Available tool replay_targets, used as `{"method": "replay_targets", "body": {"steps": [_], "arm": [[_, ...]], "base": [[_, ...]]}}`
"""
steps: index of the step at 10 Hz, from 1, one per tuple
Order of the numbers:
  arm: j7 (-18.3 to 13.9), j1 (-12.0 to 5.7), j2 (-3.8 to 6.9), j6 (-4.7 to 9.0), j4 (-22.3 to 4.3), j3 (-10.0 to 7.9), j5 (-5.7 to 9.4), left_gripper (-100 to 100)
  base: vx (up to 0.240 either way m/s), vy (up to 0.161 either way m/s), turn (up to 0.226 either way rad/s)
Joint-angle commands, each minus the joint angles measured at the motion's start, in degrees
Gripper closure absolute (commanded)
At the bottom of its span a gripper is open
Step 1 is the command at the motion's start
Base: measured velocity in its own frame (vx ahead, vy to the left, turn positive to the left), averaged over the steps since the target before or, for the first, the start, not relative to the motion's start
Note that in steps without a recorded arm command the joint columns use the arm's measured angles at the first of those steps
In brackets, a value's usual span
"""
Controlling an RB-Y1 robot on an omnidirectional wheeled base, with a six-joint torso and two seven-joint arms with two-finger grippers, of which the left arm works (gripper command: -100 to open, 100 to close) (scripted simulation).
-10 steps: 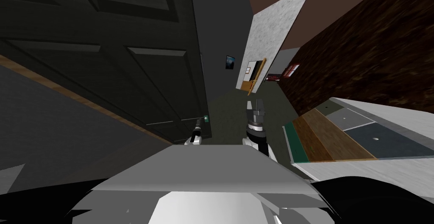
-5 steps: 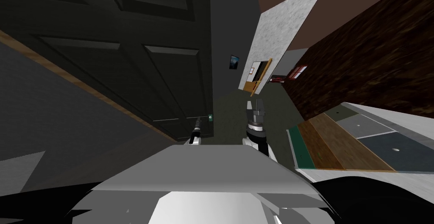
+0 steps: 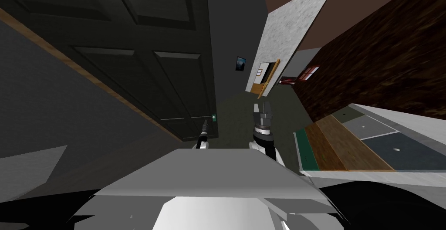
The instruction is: Push the door open
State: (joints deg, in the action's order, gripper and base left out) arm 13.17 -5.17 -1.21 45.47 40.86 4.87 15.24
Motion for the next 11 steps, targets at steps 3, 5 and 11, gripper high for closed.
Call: {"method": "replay_targets", "body": {"steps": [3,5,11], "arm": [[0.5,0.87,-1.11,-0.36,1.3,0.67,0.82,-100],[0.6,1.0,-1.35,-0.41,1.5,0.78,0.96,-100],[0.5,0.97,1.78,-0.23,1.3,0.64,0.96,-100]], "base": [[-0.126,-0.165,0.009],[-0.095,-0.11,0.022],[0.089,0.127,-0.004]]}}
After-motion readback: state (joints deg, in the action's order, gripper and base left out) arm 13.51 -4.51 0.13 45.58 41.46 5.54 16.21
